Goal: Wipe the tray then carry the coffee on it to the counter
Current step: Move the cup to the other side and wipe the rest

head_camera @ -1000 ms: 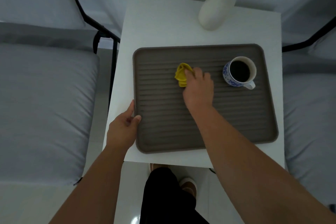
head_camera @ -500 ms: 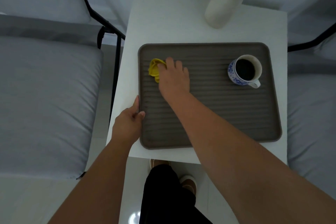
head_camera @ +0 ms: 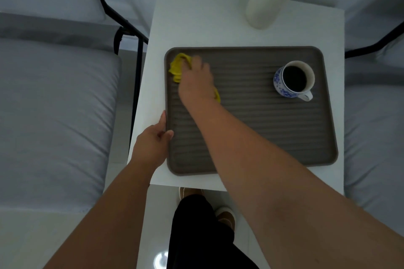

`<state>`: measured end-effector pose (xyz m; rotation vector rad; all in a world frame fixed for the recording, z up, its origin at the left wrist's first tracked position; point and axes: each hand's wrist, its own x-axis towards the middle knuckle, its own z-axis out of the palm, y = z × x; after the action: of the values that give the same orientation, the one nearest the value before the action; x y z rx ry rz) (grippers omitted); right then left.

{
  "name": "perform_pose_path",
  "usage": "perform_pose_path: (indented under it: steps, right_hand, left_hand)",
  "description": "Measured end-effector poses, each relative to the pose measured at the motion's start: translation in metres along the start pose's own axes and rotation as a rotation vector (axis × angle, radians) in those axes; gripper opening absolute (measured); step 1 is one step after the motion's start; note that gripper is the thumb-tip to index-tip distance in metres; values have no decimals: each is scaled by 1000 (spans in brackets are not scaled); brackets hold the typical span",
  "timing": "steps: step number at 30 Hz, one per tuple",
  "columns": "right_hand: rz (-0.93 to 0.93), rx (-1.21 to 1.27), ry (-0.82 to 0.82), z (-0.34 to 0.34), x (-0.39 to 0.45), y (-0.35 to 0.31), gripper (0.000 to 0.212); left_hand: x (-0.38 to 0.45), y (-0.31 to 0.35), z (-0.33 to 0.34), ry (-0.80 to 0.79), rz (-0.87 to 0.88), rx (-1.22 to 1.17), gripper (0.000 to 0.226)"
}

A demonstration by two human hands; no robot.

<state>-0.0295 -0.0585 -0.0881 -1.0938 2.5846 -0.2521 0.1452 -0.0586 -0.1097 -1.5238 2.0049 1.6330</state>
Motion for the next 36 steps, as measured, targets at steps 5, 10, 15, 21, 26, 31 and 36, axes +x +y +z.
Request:
perform_pose_path:
  steps: [5,10,15,21,26,31,36]
  right_hand:
    - [-173,-83,-32,8,-10,-7,50]
    - [-390,-126,-111,4,-38,33,60]
    - [-489,-158,21,8,-65,88,51]
    - [-72,-111,45,-3,-27,76,54]
    - [-186,-85,-76,-6,9,18,51]
    - [-285,-105,-123,2,-34,7,53]
    - [-378,-68,-118,15,-101,26,52]
  left_hand:
    - [1,0,0,3,-22,-75,55]
    - [-3,6,1,41,-5,-20,55]
    - [-4,7,-2,21,-19,-45,56]
    - [-5,7,-5,-15,15,23,57]
    - [-9,15,-9,-48,-4,-26,55]
    - [-13,17,-15,-115,-9,-64,56]
    - [-14,17,-20,-139,11,-38,58]
